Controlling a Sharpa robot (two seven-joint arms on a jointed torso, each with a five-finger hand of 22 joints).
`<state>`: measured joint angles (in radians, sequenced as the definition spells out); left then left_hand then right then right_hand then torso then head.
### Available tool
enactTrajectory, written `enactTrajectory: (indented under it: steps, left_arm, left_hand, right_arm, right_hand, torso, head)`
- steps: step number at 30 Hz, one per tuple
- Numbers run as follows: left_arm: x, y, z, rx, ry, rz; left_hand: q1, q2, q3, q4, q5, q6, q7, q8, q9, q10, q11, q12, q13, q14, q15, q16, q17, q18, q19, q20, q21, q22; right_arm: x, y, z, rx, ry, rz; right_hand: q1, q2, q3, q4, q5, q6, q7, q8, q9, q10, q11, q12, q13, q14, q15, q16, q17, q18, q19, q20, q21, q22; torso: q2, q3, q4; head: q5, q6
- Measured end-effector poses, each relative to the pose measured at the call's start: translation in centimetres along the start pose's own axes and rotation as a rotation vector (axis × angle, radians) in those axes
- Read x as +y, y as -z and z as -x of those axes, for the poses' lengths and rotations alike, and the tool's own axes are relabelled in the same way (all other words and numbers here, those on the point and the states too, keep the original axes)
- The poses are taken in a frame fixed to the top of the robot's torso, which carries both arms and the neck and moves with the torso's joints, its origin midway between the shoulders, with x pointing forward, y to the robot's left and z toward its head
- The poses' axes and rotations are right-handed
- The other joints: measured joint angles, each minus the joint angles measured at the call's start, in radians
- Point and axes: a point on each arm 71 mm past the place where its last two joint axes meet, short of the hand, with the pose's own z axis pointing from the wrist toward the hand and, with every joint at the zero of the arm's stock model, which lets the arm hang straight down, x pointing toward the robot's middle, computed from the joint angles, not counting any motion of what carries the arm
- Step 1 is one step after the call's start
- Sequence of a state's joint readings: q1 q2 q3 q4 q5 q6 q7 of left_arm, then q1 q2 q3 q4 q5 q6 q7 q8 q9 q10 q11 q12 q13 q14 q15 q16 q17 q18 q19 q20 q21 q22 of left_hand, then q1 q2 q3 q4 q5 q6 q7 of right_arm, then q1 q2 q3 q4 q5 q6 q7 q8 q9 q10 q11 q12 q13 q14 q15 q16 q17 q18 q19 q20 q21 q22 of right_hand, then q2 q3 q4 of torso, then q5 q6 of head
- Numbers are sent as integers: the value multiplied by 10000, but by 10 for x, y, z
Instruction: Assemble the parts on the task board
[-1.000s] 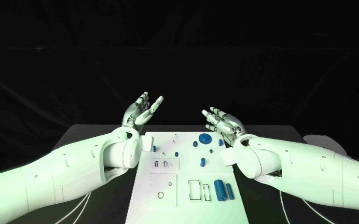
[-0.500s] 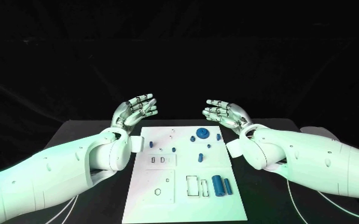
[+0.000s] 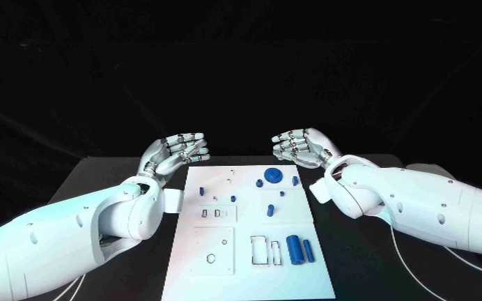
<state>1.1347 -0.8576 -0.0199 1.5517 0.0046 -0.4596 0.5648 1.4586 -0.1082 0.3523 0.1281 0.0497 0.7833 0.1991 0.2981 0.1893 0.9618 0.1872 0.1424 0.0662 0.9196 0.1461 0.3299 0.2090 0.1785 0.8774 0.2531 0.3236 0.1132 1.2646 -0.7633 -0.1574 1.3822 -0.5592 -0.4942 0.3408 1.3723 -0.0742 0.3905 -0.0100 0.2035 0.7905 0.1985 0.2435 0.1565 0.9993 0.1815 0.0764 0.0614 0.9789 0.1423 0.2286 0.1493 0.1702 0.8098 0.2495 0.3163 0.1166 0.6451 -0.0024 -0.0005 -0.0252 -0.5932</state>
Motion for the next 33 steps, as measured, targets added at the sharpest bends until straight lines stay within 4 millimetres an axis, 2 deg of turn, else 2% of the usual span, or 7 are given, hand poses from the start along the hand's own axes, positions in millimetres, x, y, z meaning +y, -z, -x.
enactTrajectory:
  steps: [2, 4, 7, 20, 22, 28, 33]
  left_arm:
    - [-3, 3, 0, 131, 11, -7]
    - [-8, 7, 0, 289, 23, -33]
    - [-14, 12, 0, 497, 39, -78]
    - [-29, 26, -7, 1192, 228, -74]
    - [-30, 27, -9, 1265, 258, -78]
    - [-32, 29, -12, 1413, 322, -64]
    - [-33, 29, -13, 1488, 352, -46]
  left_hand:
    - [-20, -19, 91, -42, 0, 49, 22, 0, 0, 134, -37, 0, 0, 77, -77, 0, 28, -1, 77, -48, 5, -8]
    - [-102, -95, 242, -54, 0, 208, 55, 0, -2, 302, -97, 0, 0, 172, -99, 0, 62, -1, 150, -114, 5, -20]
    - [-153, -146, 379, -81, 0, 308, 81, 0, -18, 431, -121, -68, -5, 284, -139, 0, 92, -1, 237, -139, 44, -35]
    - [-298, -291, 426, -108, 0, 322, 96, -1, -53, 466, -155, -179, -12, 330, -155, 0, 124, -1, 325, -153, 44, -53]
    - [-316, -309, 442, -91, 0, 322, 96, -1, -53, 466, -155, -223, -12, 330, -155, -1, 124, 0, 324, -153, 44, -53]
    - [-355, -347, 454, -80, 0, 321, 96, -1, -66, 466, -154, -271, -12, 365, -120, -1, 136, -1, 325, -153, 44, -66]
    - [-390, -383, 453, -80, 0, 321, 96, -2, -77, 465, -154, -271, -12, 365, -120, -1, 135, -1, 324, -153, 44, -76]
  right_arm:
    - [3, -2, 1, 202, 597, 231]
    - [8, -4, 2, 467, 1392, 510]
    - [14, -7, 3, 870, 2583, 907]
    - [36, -11, -17, 2430, 7075, 2293]
    - [39, -12, -21, 2577, 7614, 2443]
    - [43, -14, -26, 2735, 8718, 2467]
    - [45, -18, -28, 2701, 9271, 2278]
  right_hand:
    - [-29, -141, 290, -90, 62, 275, 66, 0, 0, 317, -79, 0, 0, 381, -116, 48, 73, -1, 273, -119, 231, 101]
    - [-101, -470, 919, -344, 134, 1041, 68, 88, 37, 1233, -324, -54, 9, 1542, -468, 226, 319, -2, 970, -498, 1080, 545]
    - [-179, -564, 1032, -443, 134, 1458, -22, 117, 89, 1755, -495, -54, 22, 2234, -701, 318, 525, -2, 1419, -774, 1952, 1053]
    - [-709, -1175, 968, -418, 19, 1773, -315, -25, 360, 1863, -840, -96, 88, 4825, -1375, 2372, 2503, -1, 2840, -1400, 4668, 2817]
    - [-816, -1282, 1130, -356, 139, 1760, -327, -70, 457, 1682, -857, -96, 106, 4824, -1374, 3282, 3208, 0, 3457, -1433, 5896, 4363]
    - [-929, -1394, 1426, -190, -104, 1573, -353, -157, 743, 1280, -813, -96, 149, 4824, -1374, 6313, 5633, -612, 4888, -1380, 8872, 8487]
    - [-929, -1394, 1434, -92, -146, 1573, -353, -157, 953, 1243, -777, -96, 204, 4862, -1336, 8358, 7481, -784, 5472, -1326, 10026, 10212]
  torso:
    - [96, -2, 13]
    - [211, -3, 27]
    - [371, -4, 45]
    - [938, 9, 164]
    - [1000, 9, 182]
    - [1134, -4, 215]
    - [1220, -11, 226]
  head:
    - [-12, 16]
    - [-26, 54]
    - [-35, 91]
    - [-150, 218]
    - [-164, 231]
    - [-219, 263]
    - [-227, 285]
